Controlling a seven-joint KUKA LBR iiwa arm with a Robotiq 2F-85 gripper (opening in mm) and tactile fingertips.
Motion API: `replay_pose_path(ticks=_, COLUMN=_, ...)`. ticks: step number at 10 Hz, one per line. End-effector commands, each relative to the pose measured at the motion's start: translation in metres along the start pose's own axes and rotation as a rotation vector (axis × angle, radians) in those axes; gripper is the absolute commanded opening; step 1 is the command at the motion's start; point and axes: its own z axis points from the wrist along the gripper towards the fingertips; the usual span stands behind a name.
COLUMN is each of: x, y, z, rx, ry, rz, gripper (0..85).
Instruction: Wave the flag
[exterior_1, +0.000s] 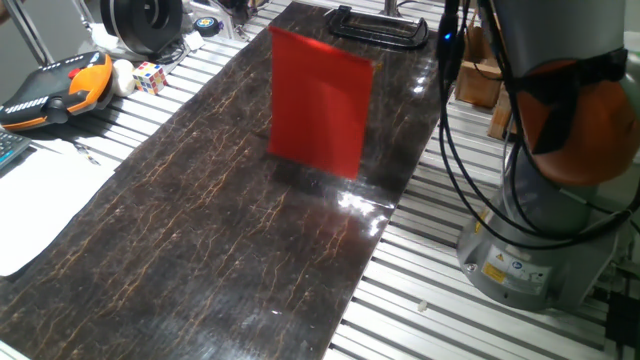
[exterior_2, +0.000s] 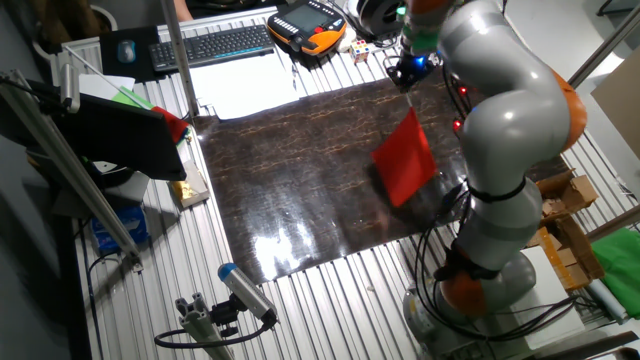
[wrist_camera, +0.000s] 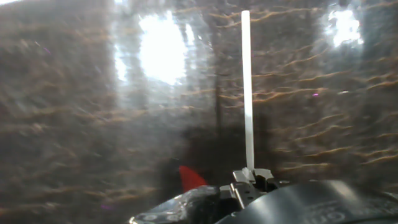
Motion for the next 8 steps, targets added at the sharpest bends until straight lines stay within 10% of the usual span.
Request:
replay_pose_path(ticks=1, x=0.000, y=-0.001, z=0.000, rx=0.398, ry=-0.122, rz=-0.376, gripper=0.7)
replay_pose_path(ticks=2, x=-0.001, y=0.000, z=0.000, rx=0.447, ry=-0.125, rz=-0.401, gripper=0.7)
replay_pose_path(ticks=5, x=0.001, y=0.009, z=0.000, rx=0.159, ry=-0.077, rz=-0.150, gripper=0.7)
replay_pose_path(ticks=8, x=0.005, y=0.037, z=0.003, rx=0.006, ry=-0.047, rz=0.054, gripper=0.7)
